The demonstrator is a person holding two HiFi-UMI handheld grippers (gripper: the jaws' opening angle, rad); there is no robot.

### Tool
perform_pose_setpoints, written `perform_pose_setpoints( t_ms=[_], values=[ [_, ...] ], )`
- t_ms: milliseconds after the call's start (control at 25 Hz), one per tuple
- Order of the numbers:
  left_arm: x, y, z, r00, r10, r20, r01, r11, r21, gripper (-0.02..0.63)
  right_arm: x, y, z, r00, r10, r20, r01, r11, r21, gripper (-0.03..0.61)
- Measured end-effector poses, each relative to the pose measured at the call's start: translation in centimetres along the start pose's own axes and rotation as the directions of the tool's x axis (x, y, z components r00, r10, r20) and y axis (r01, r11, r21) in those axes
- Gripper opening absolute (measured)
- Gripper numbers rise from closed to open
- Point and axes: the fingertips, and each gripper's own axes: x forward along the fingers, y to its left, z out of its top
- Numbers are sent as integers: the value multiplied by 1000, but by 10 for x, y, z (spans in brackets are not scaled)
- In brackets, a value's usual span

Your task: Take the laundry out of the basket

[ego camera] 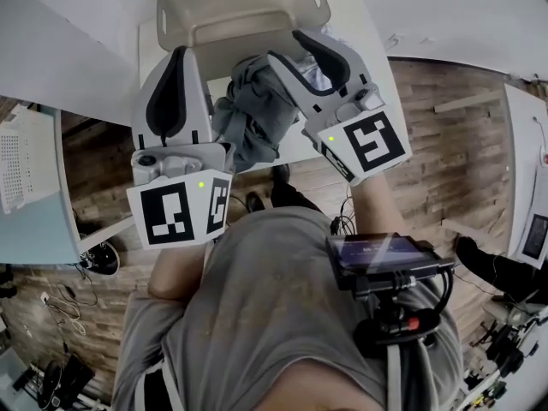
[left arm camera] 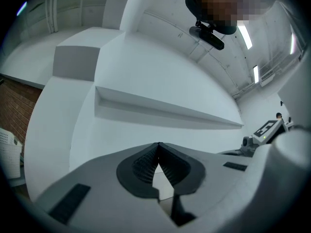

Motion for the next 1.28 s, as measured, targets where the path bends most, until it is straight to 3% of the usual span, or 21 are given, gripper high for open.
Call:
perform_pose_setpoints(
  t_ms=[160, 320, 720, 1280],
  values=[
    [7, -14, 7, 999, -20, 29, 20, 1000, 14, 8, -7, -3, 40, 987, -55, 149, 53, 998, 18, 82],
    [12, -25, 13, 998, -32, 56, 30, 999, 30, 8, -10, -1, 58, 974, -81, 212, 72, 996, 47, 40],
    [18, -43, 8, 995, -66, 74, 62, 996, 61, 8, -9, -2, 56, 973, -121, 195, 116, 992, 39, 8],
    [19, -35, 13, 995, -62, 83, 57, 997, 53, 8, -3, 4, 62, 974, -112, 196, 110, 994, 24, 8]
  ],
)
